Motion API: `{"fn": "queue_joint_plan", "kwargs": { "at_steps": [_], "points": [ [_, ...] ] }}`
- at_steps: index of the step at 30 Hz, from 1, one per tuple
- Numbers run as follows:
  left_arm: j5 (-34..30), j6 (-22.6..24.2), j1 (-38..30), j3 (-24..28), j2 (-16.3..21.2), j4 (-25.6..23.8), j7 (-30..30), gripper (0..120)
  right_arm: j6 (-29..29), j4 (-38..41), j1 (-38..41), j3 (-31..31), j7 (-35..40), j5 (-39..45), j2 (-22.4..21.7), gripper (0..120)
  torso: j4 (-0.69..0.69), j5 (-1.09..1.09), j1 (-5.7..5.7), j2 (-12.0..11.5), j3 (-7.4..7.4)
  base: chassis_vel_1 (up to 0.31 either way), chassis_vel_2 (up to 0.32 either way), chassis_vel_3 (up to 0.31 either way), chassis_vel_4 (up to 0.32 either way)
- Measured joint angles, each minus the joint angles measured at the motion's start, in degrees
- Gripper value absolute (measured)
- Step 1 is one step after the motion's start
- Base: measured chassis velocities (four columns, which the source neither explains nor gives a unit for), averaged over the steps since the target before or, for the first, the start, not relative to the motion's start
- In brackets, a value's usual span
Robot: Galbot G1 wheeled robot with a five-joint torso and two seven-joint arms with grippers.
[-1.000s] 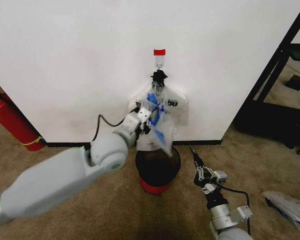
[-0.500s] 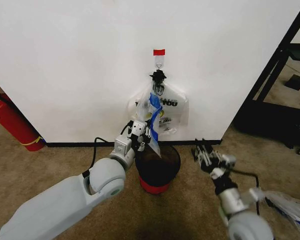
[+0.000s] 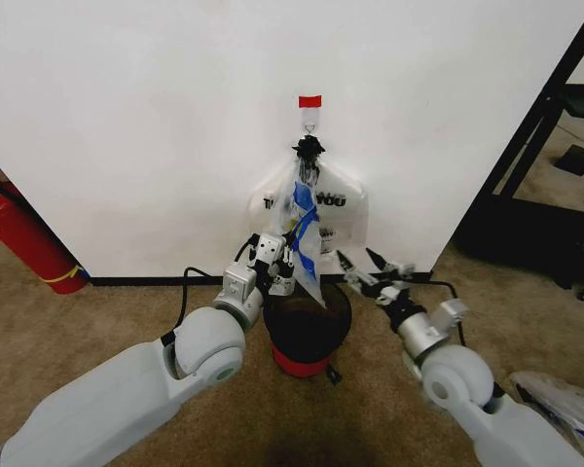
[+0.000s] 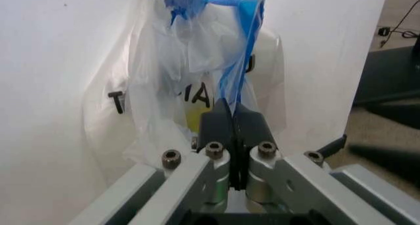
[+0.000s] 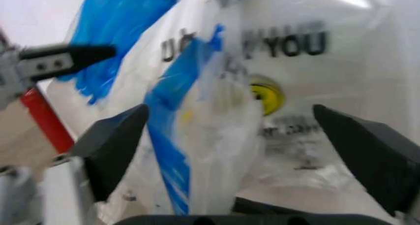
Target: Pick up the garbage bag from the wall and place it over the trash bin.
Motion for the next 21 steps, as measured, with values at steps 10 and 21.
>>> {"fn": "queue_joint_plan", "kwargs": {
  "at_steps": [10,21],
  "points": [
    [-0.1,0.8,-0.2,0.5,-0.1,-0.6,0.0,0,-0.3,-4.5,6.5,-5.7,-1.9,-3.6,-1.5,100,0.00,-0.01,0.00,0.0,-0.01,0.000,0.000,0.000,0.000],
    [0.6,0.8,0.4,1.1,0.5,-1.0,0.4,0,-2.1,-7.6,11.7,-10.8,-1.2,-4.0,-1.9,100,0.00,-0.01,0.00,0.0,-0.01,0.000,0.000,0.000,0.000]
  ]
}}
